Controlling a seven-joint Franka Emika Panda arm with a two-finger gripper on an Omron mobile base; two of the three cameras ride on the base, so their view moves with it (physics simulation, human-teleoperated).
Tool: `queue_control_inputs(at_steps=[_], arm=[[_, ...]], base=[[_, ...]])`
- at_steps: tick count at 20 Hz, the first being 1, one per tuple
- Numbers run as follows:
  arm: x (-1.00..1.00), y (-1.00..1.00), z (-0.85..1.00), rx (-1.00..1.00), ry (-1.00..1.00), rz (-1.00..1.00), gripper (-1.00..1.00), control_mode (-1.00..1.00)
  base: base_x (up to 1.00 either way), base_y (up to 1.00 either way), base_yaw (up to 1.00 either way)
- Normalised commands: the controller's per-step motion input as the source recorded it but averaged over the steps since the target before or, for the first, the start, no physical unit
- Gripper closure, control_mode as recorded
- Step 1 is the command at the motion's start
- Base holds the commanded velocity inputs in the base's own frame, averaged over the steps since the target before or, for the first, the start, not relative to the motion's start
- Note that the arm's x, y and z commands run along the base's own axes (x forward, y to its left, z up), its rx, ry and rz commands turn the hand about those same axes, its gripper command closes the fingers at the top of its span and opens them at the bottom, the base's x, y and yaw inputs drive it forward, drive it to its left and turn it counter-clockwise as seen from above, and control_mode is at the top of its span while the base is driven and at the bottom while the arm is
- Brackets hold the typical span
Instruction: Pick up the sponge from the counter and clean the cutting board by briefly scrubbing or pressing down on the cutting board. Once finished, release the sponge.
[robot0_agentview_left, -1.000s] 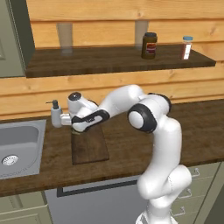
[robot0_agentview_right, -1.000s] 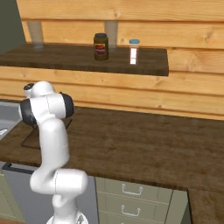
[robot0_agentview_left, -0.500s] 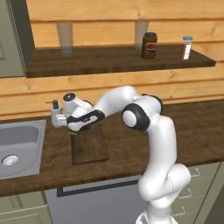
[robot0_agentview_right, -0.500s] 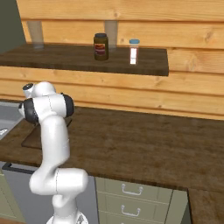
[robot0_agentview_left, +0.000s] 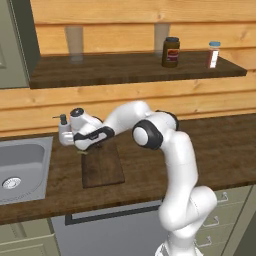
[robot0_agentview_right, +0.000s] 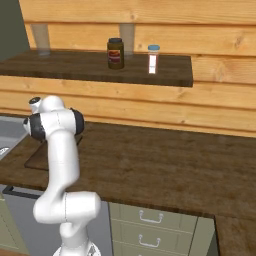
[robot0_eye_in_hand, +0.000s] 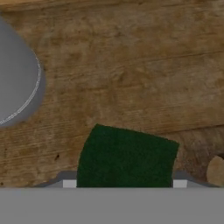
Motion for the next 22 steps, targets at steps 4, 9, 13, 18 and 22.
queue_control_inputs(at_steps=[4,9,13,18,22], arm=[[0.27,-0.02,-0.36,0.00,0.03,0.00,1.00,-1.00],[0.04,-0.35,-0.27,0.00,0.01,0.00,1.00,-1.00],[0.03,-0.58,-0.10,0.00,0.02,0.00,1.00,-1.00],[0.05,-0.68,-0.01,0.00,0.01,0.01,1.00,-1.00],[0.00,-0.75,-0.07,0.00,0.00,0.04,1.00,-1.00]], base=[[0.00,0.00,0.00],[0.00,0.00,0.00],[0.00,0.00,0.00],[0.00,0.00,0.00],[0.00,0.00,0.00]])
